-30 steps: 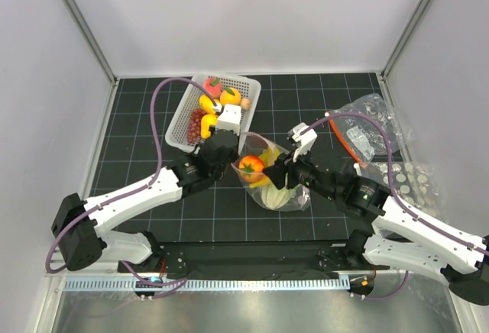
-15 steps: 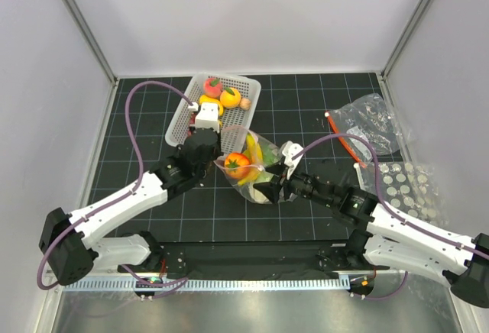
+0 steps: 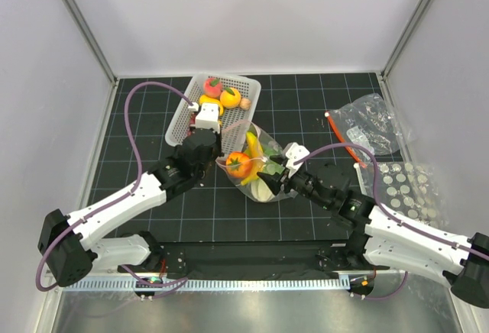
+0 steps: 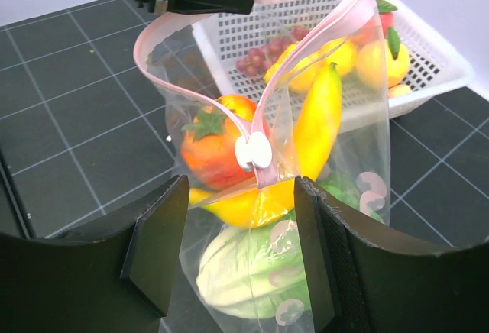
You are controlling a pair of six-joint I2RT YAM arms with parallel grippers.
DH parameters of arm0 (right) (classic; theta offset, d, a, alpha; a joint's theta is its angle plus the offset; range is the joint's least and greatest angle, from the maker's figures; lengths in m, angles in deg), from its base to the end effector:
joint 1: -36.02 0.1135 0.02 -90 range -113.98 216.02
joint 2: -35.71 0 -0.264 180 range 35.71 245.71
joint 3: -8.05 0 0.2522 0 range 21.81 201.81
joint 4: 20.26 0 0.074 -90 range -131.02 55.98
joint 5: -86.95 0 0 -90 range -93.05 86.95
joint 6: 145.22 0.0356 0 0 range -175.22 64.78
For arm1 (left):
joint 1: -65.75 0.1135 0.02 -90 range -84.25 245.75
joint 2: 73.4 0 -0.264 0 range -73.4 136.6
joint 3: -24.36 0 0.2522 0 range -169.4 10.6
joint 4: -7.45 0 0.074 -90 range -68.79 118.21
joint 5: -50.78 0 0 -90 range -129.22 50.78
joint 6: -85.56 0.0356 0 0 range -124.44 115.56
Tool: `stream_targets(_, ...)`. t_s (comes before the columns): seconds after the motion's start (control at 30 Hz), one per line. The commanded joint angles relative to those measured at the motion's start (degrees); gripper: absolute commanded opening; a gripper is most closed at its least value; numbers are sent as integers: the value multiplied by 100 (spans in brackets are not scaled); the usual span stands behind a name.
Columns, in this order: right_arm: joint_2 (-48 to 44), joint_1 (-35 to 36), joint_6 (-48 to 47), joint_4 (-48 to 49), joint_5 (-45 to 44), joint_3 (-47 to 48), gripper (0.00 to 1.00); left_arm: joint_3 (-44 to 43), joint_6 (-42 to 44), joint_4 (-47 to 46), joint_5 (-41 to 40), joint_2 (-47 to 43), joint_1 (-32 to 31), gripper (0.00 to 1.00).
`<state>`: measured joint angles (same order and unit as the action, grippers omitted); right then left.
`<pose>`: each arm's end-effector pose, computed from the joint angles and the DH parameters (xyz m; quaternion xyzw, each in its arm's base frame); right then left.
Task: Place the food in the zip-top bag and seal the zipper
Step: Adjust the zipper food storage bag at the center of the board.
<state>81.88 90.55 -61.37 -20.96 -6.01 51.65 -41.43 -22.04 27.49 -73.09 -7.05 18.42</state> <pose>0.1167 0.1606 0.2864 -0.3518 0.6362 0.2641 0.6338 0.1930 -0.1801 0.3164 0.0415 0.8027 -0.0903 0.5880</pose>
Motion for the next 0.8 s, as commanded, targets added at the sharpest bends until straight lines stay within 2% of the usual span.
stream_targets(0.0, 58, 6, -220, 645, -328, 21, 63, -44, -67, -136, 82, -43, 13, 0)
stream_targets(0.17, 313, 15, -272, 619, -503, 197, 60, -70, -59, -127, 117, 10, 22, 0)
stream_targets(0.33, -37, 15, -228, 873, -943, -40, 51, -79, -67, -83, 73, 1, 13, 0)
stream_targets(0.43, -231, 15, -237, 988, -978, -172, 52, -70, -85, -75, 135, -17, 13, 0)
stream_targets(0.5, -127, 15, -246, 918, -969, -102, 55, -88, -85, -75, 179, 10, 13, 0)
stream_targets(0.53, -74, 15, -255, 874, -996, -67, 60, -88, -85, -66, 179, 19, 13, 0)
stream_targets(0.6, 84, 15, -211, 769, -1153, 47, 59, -114, -76, -66, 188, 36, 13, 0)
stream_targets(0.73, 173, 15, -220, 716, -864, 83, 33, -106, -85, -48, 223, 19, 22, 0)
stream_targets(0.77, 173, 15, -220, 681, -829, 126, 21, -106, -76, -48, 223, 10, 13, 0)
